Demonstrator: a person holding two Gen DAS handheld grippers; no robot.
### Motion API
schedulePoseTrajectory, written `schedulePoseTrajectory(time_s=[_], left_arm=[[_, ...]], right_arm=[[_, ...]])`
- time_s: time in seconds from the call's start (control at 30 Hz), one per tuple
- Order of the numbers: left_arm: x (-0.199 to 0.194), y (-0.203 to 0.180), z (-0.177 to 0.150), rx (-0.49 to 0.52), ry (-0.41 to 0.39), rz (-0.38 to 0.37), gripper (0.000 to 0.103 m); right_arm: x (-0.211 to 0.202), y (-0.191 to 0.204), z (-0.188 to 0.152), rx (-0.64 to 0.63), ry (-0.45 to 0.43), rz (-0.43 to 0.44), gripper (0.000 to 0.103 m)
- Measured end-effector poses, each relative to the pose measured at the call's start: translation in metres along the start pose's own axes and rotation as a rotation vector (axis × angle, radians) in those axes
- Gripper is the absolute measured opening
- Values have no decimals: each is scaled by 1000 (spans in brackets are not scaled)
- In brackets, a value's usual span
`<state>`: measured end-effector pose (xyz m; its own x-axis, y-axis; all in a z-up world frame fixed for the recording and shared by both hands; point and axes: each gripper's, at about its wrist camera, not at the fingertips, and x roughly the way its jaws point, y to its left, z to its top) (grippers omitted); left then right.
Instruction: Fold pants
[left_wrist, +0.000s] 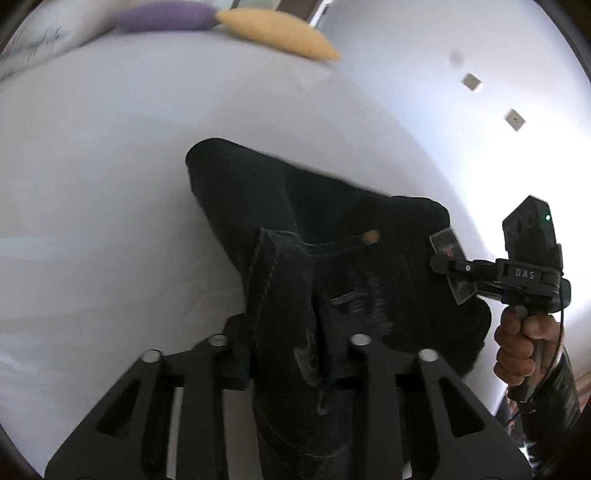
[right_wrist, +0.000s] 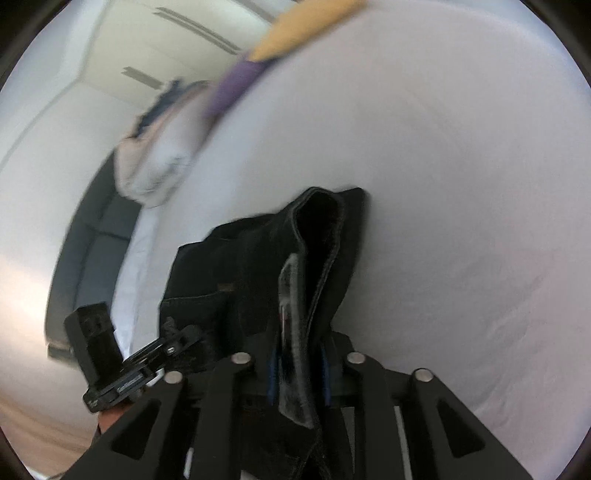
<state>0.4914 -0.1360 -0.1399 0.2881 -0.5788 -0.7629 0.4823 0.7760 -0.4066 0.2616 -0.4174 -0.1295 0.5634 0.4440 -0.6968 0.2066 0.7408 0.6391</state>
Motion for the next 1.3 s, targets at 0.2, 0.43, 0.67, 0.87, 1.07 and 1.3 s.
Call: schedulePoseTrajectory(time_s=[0.2,0.43,0.67,0.87,1.07,1.3], left_arm=[[5,8,-4,2,-27,22,57],[-50,-1,-39,82,-162,164,63],[-154,-78,-97,284,-592,507,103],[-226,-120,-128,245,-767,622,103],[-284,-156,-168,350,-882,753,103],[-296,-147,-178,171,-677,565,103]], right_arm=[[-1,-18,-6,-5,-50,71,29],[-44,-7,-24,3,-148,-60,62],[-131,62,-96,-185,-419,-258,83],[-203,138,-166,-403,-743,-402,103],[-260,191,-211,-534,-972,-475,103],[-289,220,-237,-528,-967,-477,103]])
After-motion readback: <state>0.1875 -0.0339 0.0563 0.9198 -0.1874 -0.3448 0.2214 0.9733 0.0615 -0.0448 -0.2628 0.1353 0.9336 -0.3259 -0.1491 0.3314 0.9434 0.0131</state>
